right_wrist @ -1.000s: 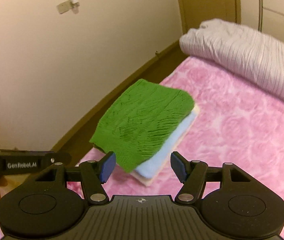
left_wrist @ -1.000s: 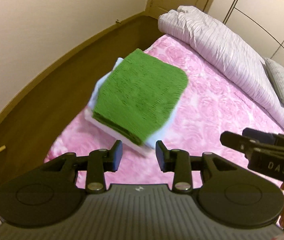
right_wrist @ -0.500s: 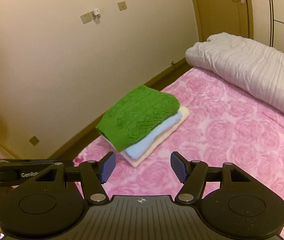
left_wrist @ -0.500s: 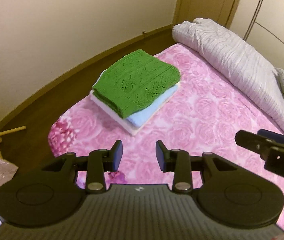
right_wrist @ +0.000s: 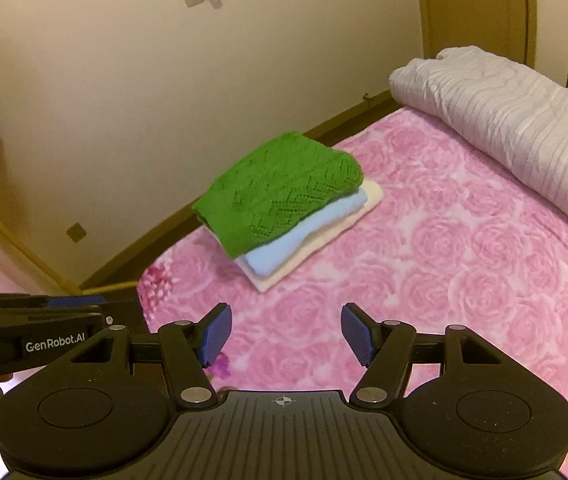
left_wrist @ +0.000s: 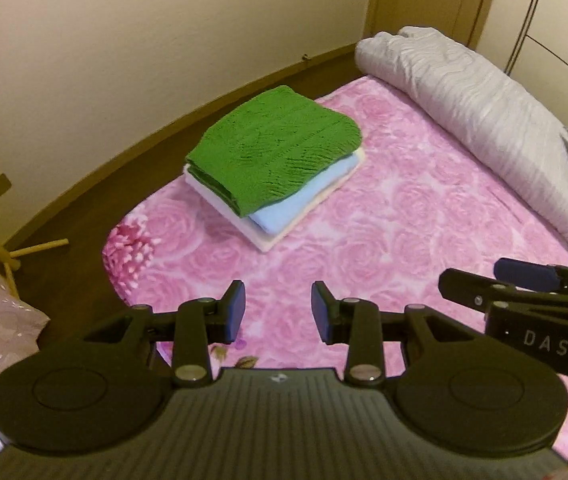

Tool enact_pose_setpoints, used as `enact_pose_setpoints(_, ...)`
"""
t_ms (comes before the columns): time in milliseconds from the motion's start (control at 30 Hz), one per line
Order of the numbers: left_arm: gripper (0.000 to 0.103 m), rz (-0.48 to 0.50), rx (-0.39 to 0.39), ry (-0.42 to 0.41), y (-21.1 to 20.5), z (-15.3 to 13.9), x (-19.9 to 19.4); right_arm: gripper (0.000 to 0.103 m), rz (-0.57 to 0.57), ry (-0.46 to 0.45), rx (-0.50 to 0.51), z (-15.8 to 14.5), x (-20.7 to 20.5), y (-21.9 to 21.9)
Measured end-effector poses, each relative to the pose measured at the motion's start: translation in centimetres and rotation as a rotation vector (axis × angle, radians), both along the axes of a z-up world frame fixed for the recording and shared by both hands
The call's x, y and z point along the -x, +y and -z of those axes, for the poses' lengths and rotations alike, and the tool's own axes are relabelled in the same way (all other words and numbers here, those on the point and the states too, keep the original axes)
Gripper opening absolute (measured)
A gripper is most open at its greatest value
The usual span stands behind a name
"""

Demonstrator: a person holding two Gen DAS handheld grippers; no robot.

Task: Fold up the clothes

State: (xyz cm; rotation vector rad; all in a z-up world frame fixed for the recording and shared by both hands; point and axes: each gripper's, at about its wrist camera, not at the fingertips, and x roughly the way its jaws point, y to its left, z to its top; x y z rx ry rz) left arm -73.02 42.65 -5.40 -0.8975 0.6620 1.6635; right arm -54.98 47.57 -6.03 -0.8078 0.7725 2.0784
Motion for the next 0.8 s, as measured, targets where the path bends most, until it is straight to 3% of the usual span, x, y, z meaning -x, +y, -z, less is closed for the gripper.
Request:
enact_pose_setpoints(333,0.032,-0.027,0.016,-0.061,2.1,1.6,-0.1,0.065,-0.045,-0.048,0.01,1.7,0.4,2.8)
enact_pose_setpoints(800,0.032,-0.017,0.069,-0.069,4.7,3.3,0.1,0.065,-0.04,-0.055,0.095,3.9,1.5,6.1)
